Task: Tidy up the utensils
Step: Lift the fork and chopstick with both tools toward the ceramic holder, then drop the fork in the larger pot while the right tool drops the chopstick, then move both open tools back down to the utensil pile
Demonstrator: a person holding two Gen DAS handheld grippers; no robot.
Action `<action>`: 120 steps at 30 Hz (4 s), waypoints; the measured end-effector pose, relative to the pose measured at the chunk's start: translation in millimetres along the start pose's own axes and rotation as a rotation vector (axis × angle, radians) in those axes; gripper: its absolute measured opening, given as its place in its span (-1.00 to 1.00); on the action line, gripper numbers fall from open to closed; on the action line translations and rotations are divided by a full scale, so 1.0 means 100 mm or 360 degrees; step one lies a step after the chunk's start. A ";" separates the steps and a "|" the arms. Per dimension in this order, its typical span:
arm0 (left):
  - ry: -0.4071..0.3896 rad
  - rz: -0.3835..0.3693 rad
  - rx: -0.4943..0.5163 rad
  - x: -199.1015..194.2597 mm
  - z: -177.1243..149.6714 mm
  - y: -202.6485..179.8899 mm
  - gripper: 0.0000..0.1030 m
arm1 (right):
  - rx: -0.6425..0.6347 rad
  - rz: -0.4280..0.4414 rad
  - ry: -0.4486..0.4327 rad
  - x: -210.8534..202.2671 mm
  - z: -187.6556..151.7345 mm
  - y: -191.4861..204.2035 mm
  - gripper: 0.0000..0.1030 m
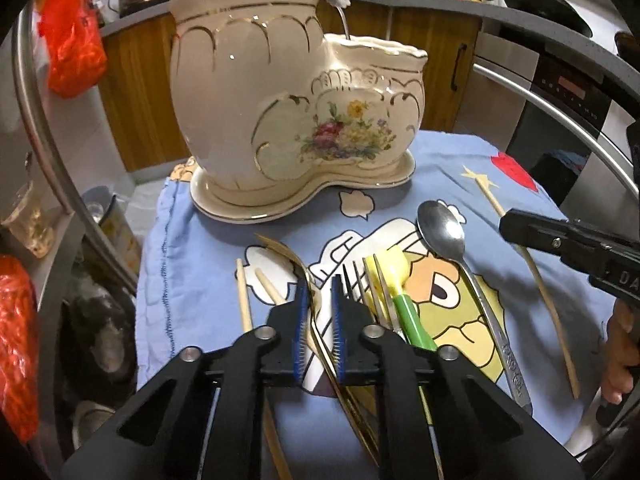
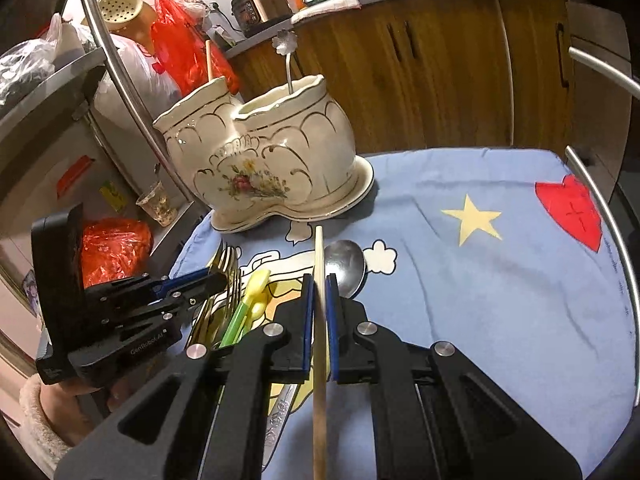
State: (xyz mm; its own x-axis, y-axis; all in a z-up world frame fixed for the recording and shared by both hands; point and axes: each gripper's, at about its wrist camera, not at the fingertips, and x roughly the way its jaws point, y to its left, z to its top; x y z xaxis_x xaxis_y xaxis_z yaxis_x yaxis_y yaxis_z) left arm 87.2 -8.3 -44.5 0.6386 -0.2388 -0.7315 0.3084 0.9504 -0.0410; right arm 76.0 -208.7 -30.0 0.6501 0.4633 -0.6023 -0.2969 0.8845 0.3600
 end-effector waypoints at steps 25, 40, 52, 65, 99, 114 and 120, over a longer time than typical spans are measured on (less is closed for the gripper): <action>-0.0737 0.0026 -0.0059 -1.21 0.02 0.17 -0.94 | -0.0009 0.0078 -0.0474 -0.47 0.15 0.13 -0.88; -0.1101 0.0130 0.0030 -1.95 1.04 0.30 -0.94 | -0.0139 0.0125 -0.0717 -0.45 1.39 0.42 -0.88; -0.1161 0.0374 0.0039 -1.52 1.73 0.32 -0.94 | -0.0085 0.0010 -0.1069 0.05 1.93 0.36 -0.88; -0.0850 0.0328 0.0194 -0.72 1.54 0.25 -0.94 | -0.0223 -0.0033 -0.0828 0.53 1.77 0.28 -0.88; -0.0798 0.0345 0.0087 -1.03 1.25 0.25 0.60 | 0.0093 0.0117 -0.0673 -0.18 1.31 -0.01 0.77; -0.0673 0.0290 -0.0161 -1.27 0.31 0.16 0.84 | 0.0080 -0.0264 -0.0812 -0.92 0.21 0.11 0.90; -0.0614 0.0314 -0.0253 -1.12 -0.01 0.27 0.85 | -0.0024 -0.0461 -0.0707 -0.67 -0.01 0.10 0.90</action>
State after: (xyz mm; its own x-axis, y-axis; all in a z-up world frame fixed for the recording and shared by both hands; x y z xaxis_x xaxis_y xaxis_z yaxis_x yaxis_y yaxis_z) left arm 22.9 44.1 35.4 0.8993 -0.0781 -0.4302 0.0616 0.9967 -0.0522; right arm 29.0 -230.7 13.3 0.9397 0.1347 -0.3143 -0.0692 0.9750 0.2112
